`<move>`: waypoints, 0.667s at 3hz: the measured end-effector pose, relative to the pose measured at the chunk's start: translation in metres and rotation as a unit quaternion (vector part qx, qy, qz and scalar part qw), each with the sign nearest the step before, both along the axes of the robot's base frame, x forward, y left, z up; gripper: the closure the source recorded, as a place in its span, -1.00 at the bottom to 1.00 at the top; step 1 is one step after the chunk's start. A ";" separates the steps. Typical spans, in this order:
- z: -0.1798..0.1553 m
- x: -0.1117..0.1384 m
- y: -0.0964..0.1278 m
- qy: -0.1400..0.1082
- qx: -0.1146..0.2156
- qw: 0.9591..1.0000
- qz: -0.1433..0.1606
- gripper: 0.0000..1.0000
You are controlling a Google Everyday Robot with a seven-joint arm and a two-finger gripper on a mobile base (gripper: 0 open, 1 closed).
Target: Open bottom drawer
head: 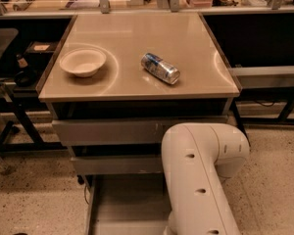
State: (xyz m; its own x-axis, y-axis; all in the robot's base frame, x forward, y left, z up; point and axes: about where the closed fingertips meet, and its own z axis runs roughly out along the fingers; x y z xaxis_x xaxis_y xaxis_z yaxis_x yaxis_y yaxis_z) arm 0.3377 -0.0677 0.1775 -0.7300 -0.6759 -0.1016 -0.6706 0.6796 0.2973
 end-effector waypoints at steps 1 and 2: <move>0.002 -0.011 -0.002 -0.002 -0.001 1.000 -0.006 1.00; 0.002 -0.011 -0.002 -0.002 -0.001 1.000 -0.006 0.64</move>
Offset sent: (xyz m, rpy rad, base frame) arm -0.0106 -0.0020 0.0025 -0.0024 -0.0039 -0.0123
